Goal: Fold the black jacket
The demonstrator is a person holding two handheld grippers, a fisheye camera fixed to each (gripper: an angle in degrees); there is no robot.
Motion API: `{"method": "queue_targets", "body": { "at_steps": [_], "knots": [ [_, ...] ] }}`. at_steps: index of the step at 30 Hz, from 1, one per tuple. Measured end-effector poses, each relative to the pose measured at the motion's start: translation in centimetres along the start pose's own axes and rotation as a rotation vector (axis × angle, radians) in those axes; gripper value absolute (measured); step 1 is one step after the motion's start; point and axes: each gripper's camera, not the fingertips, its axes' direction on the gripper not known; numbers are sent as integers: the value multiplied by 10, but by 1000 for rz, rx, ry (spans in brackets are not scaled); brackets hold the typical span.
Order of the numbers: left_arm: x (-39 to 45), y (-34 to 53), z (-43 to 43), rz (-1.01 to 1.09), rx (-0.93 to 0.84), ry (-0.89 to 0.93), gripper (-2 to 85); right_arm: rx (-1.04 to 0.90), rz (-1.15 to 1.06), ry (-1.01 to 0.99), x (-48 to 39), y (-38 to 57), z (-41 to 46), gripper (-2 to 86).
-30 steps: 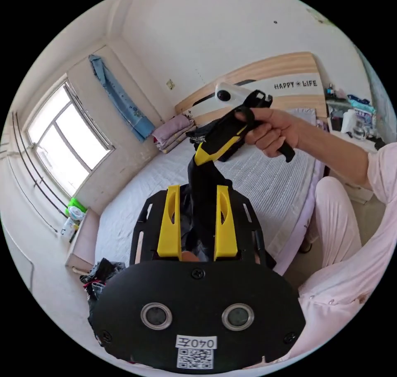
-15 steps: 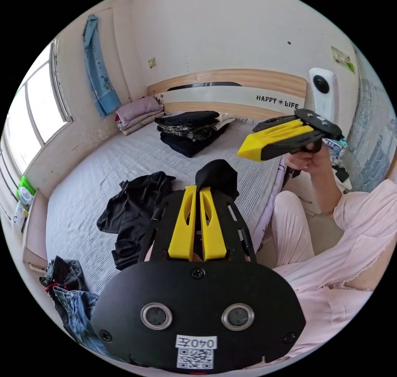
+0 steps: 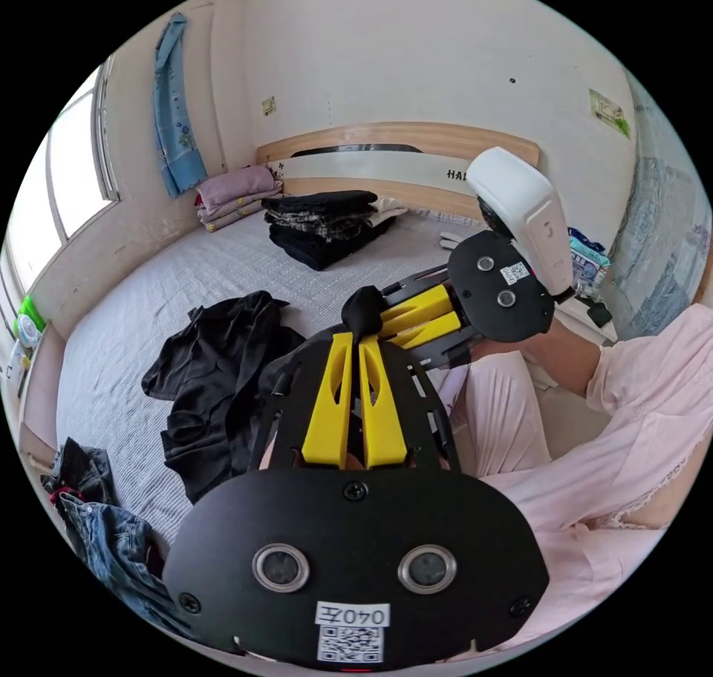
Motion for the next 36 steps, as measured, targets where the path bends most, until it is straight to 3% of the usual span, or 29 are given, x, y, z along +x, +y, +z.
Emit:
{"method": "queue_targets", "body": {
  "at_steps": [6, 14, 19, 24, 30, 36],
  "knots": [
    [-43, 32, 29, -93, -11, 84, -8, -84, 28, -74, -4, 14, 37, 86],
    [-100, 72, 80, -247, -26, 194, -9, -134, 61, -123, -10, 36, 116, 11],
    [-127, 91, 79, -351, 54, 221, -9, -140, 69, -171, 22, 68, 86, -8],
    [-151, 96, 62, -404, 194, 15, -10, -45, 124, -256, 92, 108, -7, -9],
    [-156, 77, 165, -402, -52, -201, 22, 50, 249, -266, 170, 175, -79, -9],
    [-140, 70, 250, -397, -166, -282, 31, 73, 416, -235, 240, 267, -115, -9]
  ]
}}
